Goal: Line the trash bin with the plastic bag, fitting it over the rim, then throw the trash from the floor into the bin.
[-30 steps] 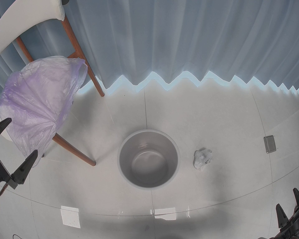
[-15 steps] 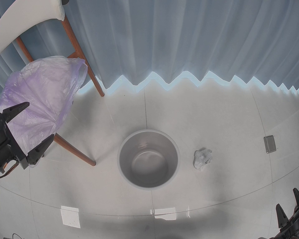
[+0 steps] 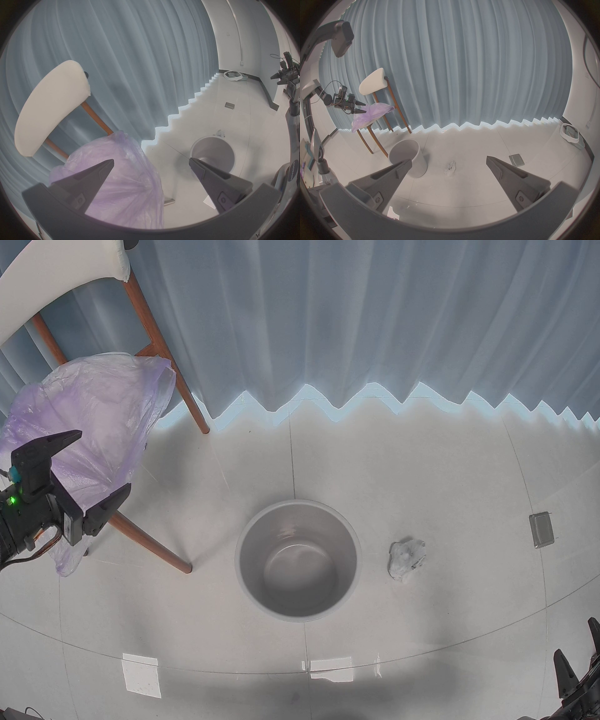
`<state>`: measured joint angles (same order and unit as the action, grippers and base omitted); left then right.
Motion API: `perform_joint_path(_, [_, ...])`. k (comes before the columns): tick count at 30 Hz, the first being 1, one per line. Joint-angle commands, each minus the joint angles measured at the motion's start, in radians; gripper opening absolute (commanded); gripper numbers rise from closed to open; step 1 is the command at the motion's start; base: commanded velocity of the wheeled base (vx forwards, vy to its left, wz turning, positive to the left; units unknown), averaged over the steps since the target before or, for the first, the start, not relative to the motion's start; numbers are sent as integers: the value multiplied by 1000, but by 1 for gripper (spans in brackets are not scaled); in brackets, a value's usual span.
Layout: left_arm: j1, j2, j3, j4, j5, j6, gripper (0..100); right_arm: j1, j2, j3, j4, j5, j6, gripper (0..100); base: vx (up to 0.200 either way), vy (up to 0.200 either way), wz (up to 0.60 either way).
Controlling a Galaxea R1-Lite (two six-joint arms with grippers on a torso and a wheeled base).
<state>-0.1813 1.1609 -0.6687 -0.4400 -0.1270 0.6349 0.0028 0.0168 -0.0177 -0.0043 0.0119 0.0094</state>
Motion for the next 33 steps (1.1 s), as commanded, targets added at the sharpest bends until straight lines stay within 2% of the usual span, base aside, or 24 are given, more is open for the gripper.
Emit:
perform_joint_path(1, [-44,63,-22,0,43,0,100,0,-17,18,0,0,0,100,0,0,0])
perform_joint_path(5, [-98,103,-26,0,139,-4,100,0,-17,18,0,2,0,100,0,0,0])
perform_joint_path(11, [-104,146,-28,-2,179,-3,100,0,-17,18,0,2,1,100,0,0,0])
perform_joint_path(17, [-103,189,-46,-2,282,0,100,0,-17,18,0,0,1,100,0,0,0])
perform_joint_path(22, [-101,249,-104,-2,303,0,100,0,-17,18,0,0,0,100,0,0,0])
perform_joint_path(26, [-103,286,-120,-28,354,2,100,0,-17,18,0,0,1,100,0,0,0])
perform_joint_path(27, [-104,310,-135,-59,388,2,100,0,-17,18,0,0,0,100,0,0,0])
perform_joint_path(33, [-103,385,-173,-75,405,20,100,0,-17,18,0,0,0,100,0,0,0])
